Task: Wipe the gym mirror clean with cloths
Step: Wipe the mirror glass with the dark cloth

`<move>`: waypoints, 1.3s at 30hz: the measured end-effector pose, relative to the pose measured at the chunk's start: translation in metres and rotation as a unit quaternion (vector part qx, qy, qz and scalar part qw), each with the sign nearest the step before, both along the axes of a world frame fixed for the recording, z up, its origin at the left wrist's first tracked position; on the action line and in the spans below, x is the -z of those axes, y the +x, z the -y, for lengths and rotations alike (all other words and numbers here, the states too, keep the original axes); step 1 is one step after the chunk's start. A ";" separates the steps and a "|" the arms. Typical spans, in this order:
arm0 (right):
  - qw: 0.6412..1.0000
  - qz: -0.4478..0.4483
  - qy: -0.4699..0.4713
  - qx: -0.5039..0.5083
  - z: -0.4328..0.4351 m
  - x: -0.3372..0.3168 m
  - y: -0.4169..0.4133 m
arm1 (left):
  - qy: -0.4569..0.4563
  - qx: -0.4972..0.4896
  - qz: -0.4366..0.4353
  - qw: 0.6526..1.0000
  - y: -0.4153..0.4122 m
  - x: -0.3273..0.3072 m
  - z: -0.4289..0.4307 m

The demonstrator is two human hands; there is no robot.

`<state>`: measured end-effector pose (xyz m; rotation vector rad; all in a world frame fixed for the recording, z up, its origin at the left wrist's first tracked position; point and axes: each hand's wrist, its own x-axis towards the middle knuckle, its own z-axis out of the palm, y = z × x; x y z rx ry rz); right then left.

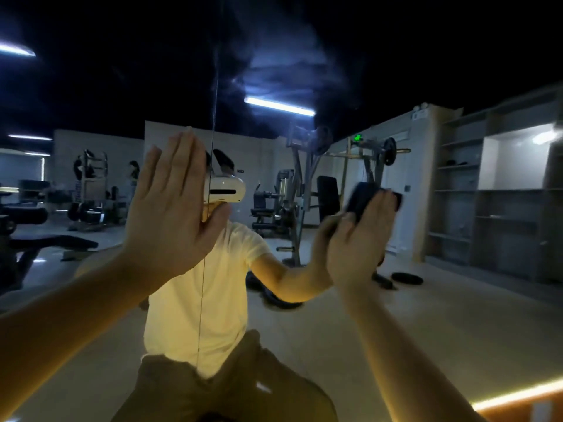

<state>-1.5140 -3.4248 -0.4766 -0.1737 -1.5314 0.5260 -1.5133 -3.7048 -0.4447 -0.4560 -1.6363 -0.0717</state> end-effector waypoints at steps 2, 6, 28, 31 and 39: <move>0.993 -0.024 0.106 -0.040 0.045 -0.003 0.001 | 0.018 0.014 -0.008 1.000 -0.001 -0.008 -0.004; 0.900 0.025 0.429 -0.072 0.082 -0.012 0.009 | 0.028 0.021 -0.036 0.999 -0.003 -0.027 -0.011; 0.841 0.043 0.537 0.037 0.075 -0.120 0.013 | 0.063 -0.015 -0.073 0.995 -0.003 -0.071 -0.008; 0.922 0.047 0.385 -0.008 0.014 -0.148 0.023 | 0.060 -0.047 -0.043 0.996 -0.007 -0.094 -0.011; 0.999 0.012 0.012 0.030 -0.041 -0.187 0.008 | 0.068 -0.099 -0.027 0.992 -0.018 -0.110 -0.019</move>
